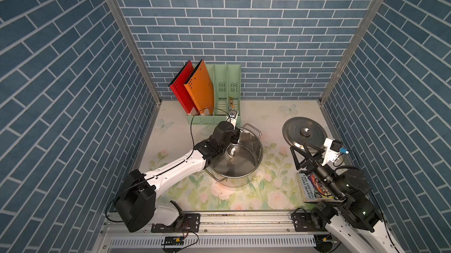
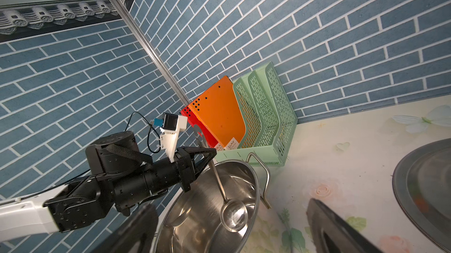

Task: Stir the soup with a spoon
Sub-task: Stir the soup in the pan with a stick.

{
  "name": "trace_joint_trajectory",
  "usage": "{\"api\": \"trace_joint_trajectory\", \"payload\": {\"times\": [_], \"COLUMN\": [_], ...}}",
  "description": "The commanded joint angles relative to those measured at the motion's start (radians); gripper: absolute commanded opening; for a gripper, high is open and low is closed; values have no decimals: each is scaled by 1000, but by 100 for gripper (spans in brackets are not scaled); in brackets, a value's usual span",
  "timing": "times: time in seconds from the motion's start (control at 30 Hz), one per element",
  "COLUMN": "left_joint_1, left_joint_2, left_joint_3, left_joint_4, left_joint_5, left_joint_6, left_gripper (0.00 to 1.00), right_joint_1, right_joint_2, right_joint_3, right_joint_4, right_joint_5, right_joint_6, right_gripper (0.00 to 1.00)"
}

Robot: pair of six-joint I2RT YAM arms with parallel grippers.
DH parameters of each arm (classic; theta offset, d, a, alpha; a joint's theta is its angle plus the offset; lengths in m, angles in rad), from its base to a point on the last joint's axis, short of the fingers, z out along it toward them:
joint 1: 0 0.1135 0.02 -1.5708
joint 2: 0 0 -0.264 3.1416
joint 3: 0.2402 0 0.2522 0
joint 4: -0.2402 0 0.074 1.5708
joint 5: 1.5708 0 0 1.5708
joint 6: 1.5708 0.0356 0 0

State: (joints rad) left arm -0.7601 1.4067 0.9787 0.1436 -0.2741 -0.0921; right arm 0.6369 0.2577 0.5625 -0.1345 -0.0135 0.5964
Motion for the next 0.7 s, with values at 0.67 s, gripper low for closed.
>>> {"api": "trace_joint_trajectory", "payload": {"times": [0.67], "left_joint_1": [-320], "left_joint_2": [-138], "left_joint_3": [-85], "left_joint_4": [-24], "left_joint_5": [81], "left_joint_6": [83], "left_gripper": [0], "right_joint_1": [4], "right_joint_2": [19], "right_joint_3": [-40], "right_joint_4": [90], "right_joint_5": [-24], "right_joint_6": [15], "right_gripper": [100]}}
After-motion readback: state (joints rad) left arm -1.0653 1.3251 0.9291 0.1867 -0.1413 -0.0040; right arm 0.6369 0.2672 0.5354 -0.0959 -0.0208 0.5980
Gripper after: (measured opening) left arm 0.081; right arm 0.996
